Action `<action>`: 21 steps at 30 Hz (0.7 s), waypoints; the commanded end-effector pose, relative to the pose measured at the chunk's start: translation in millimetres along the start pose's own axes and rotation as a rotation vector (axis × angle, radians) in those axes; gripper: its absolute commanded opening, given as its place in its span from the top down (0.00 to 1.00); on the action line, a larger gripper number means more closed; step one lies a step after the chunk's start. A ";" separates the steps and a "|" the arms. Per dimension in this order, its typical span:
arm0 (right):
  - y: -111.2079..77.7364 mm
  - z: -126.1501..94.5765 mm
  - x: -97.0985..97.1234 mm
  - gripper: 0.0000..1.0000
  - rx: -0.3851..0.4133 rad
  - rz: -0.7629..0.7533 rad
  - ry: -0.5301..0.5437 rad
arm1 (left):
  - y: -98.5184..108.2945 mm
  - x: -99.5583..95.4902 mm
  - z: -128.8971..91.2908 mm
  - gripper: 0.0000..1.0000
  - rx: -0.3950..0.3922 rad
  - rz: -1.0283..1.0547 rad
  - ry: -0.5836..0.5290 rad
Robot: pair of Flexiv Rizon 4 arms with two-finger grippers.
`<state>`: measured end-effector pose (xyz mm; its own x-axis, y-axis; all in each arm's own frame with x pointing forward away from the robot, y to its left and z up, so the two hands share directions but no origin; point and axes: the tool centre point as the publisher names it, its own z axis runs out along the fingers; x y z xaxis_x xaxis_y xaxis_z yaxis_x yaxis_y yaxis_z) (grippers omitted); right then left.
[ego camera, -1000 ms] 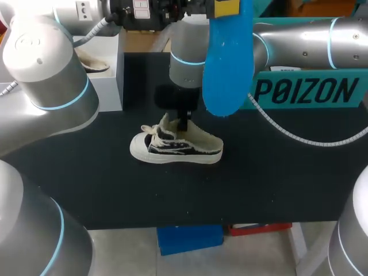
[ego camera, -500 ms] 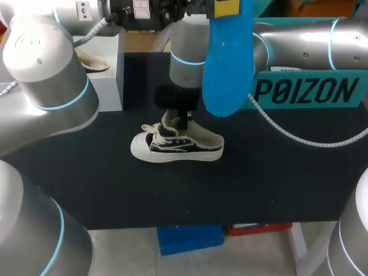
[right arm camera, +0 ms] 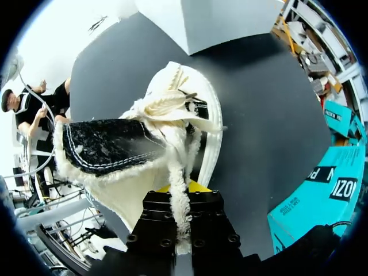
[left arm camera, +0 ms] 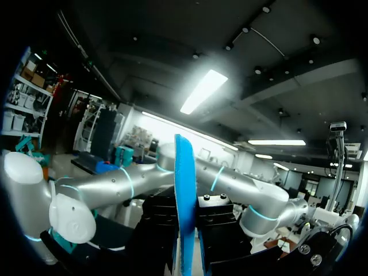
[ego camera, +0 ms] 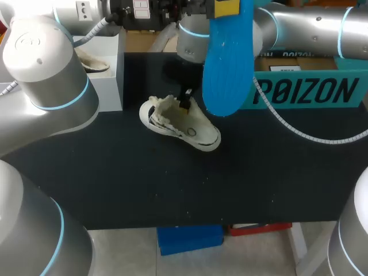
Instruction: Take the shoe out of the shoebox, open the shoe tongue, remove and reinsert the insole, then place the shoe into the shoebox
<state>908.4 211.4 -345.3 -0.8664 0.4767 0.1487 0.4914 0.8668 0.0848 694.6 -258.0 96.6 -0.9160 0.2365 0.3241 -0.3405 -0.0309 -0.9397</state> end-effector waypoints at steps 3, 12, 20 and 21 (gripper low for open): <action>-19.9 -33.3 3.2 1.00 -0.252 0.408 0.030 | 0.3 0.6 1.4 1.00 -0.001 -0.001 -0.005; -22.5 -46.6 8.4 1.00 -0.336 0.661 -0.043 | 0.3 0.6 1.4 1.00 -0.001 -0.001 -0.005; -22.8 -41.8 17.0 1.00 -0.316 0.786 -0.097 | 0.3 0.6 1.4 1.00 -0.001 -0.001 -0.005; -22.6 -40.3 18.1 1.00 -0.318 0.797 -0.097 | 0.3 0.6 1.4 1.00 -0.001 -0.001 -0.005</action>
<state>893.4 190.5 -304.5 -0.3928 0.8939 0.2160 0.9143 0.3544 0.1962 694.6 -258.0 96.6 -0.9160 0.2365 0.3241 -0.3405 -0.0309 -0.9398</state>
